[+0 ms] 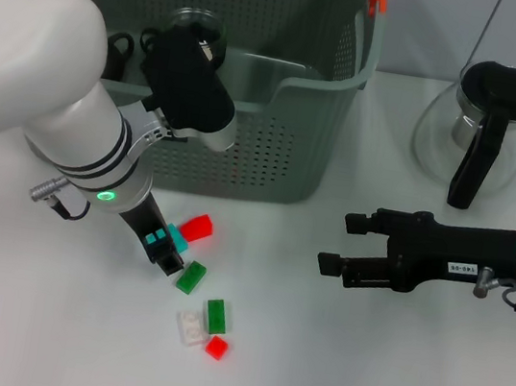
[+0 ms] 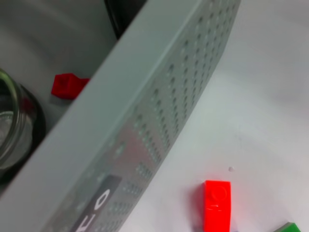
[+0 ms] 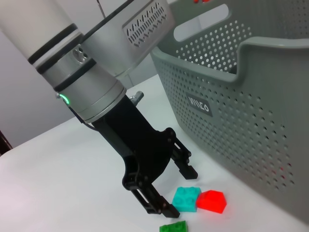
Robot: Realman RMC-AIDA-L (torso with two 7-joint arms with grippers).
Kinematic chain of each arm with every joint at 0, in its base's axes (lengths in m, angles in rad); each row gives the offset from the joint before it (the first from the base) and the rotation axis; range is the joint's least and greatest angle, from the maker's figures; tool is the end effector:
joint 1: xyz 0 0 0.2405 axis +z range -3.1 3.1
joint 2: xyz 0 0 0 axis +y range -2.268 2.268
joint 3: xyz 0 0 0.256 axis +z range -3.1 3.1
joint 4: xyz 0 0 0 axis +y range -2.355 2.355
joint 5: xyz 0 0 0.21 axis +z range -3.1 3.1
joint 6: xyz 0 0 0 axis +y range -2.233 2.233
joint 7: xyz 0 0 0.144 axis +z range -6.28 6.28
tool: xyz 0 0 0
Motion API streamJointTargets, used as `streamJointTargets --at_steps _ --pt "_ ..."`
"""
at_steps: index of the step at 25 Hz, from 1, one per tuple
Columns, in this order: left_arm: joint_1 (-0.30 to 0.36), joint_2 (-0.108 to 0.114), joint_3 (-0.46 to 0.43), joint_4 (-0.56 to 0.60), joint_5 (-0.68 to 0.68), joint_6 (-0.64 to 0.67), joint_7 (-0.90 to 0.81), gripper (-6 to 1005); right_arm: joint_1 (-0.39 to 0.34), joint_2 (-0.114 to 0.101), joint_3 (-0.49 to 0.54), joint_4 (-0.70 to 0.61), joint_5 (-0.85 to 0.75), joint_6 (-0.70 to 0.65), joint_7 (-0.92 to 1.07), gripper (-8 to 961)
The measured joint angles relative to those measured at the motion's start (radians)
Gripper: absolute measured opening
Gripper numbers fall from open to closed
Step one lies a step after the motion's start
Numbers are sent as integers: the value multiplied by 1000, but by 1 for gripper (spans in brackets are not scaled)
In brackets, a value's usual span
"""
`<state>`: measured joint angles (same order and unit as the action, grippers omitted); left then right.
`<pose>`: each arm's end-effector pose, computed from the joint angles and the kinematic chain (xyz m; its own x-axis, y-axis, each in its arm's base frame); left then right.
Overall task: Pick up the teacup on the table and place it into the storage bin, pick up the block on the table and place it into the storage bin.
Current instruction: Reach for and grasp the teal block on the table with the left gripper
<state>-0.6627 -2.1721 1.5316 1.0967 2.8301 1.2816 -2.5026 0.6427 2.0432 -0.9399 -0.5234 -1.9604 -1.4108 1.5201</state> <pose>-0.1994 0.3649 -0.0649 0.7552 0.5348 -0.3790 0.3209 -0.8058 -0.4977 0.2416 0.3481 -0.0380 0.8174 -0.4523 -0.3568 -0.4957 -0.8678 -0.0355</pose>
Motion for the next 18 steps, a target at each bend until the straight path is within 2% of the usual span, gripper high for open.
streamJointTargets --at_steps 12,18 --pt "-4 0 8 -15 0 -11 -7 736 0 0 -2 1 0 3 -1 917" --pt "-6 0 8 -17 0 -7 -7 641 0 0 -2 -1 0 3 -2 917"
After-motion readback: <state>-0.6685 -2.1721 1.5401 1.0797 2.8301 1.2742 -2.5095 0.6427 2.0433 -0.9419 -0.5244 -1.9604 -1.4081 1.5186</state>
